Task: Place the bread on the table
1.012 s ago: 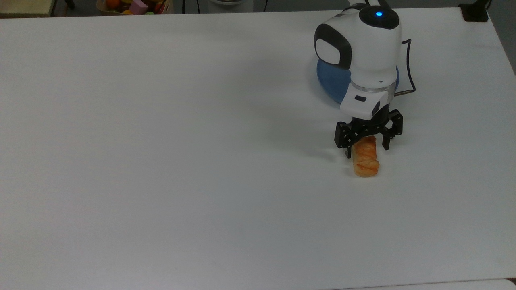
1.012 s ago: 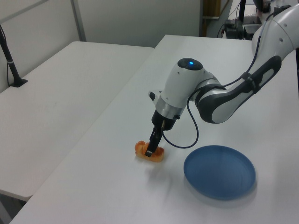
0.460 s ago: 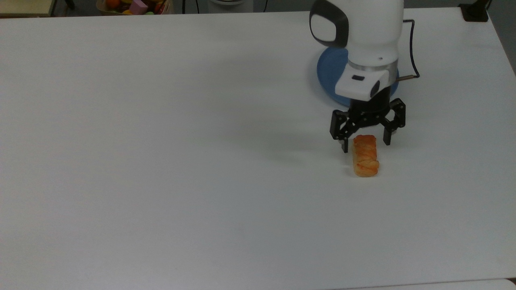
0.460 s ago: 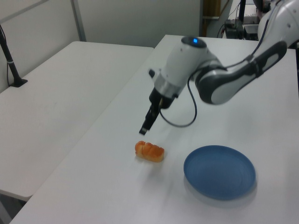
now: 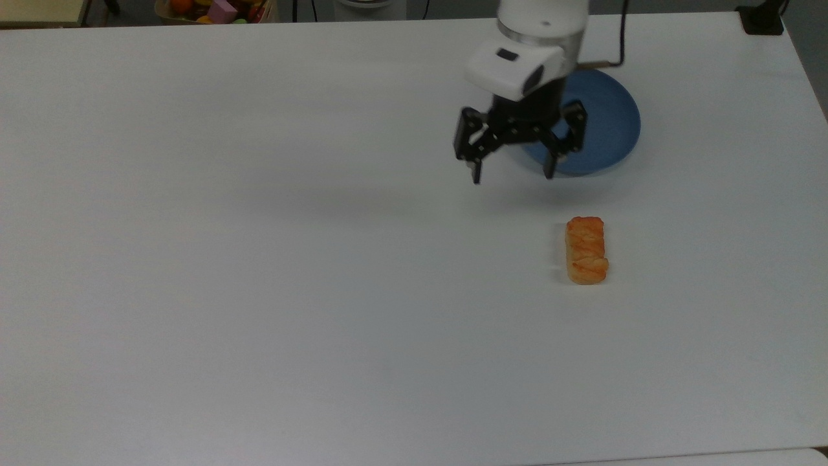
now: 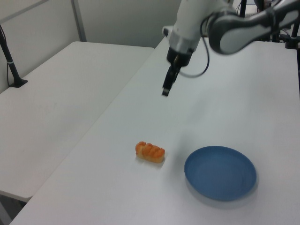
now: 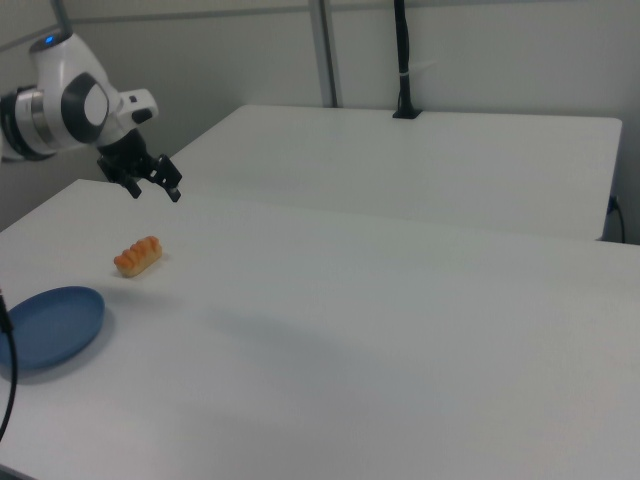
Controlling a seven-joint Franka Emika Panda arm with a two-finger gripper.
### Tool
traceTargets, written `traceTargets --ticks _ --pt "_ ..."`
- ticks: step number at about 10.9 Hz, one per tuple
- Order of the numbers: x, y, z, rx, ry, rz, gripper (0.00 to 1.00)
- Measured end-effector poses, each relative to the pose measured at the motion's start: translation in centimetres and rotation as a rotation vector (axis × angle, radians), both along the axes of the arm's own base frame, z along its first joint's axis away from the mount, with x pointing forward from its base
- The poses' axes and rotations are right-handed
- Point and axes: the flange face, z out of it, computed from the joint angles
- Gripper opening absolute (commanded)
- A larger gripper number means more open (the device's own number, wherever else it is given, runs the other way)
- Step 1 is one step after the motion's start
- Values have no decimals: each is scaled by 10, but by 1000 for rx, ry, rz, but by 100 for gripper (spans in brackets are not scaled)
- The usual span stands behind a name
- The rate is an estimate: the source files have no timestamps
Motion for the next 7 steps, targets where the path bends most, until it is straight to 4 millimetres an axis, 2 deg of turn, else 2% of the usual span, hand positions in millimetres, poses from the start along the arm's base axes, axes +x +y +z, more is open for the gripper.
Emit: traceTargets --ticks 2,5,7 --pt "-14 -56 36 -14 121 19 100" --pt "-54 -150 86 -43 254 50 100" --pt "-81 -198 112 -43 299 -4 100"
